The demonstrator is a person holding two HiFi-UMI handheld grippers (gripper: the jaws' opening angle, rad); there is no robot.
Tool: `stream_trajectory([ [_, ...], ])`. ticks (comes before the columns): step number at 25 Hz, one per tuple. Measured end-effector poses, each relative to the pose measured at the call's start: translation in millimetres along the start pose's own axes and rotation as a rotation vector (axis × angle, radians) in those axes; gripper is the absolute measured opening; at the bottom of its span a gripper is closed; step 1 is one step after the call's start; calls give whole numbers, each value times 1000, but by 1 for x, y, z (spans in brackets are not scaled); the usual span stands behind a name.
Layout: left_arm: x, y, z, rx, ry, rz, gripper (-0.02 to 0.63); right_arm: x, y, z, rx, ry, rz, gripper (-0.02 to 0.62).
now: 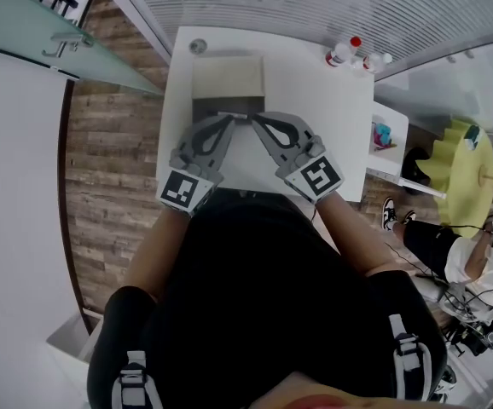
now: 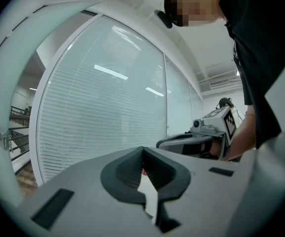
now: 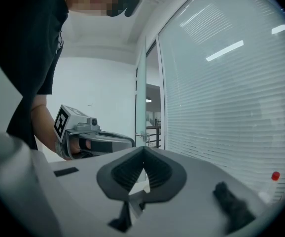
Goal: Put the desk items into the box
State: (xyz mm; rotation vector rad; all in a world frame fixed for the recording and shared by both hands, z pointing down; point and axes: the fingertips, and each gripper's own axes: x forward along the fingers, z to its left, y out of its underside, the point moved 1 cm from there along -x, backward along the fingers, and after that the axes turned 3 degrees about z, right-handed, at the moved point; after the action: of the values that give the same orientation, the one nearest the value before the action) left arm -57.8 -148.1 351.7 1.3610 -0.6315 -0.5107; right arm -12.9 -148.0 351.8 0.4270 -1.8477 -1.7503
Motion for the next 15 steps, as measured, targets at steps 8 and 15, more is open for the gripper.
stream_trajectory([
  [8, 2, -2, -3, 0, 3, -21, 2, 1, 0, 0, -7, -2, -13, 16],
  [15, 1, -1, -3, -1, -3, -18, 2, 0, 0, -1, 6, 0, -21, 16],
])
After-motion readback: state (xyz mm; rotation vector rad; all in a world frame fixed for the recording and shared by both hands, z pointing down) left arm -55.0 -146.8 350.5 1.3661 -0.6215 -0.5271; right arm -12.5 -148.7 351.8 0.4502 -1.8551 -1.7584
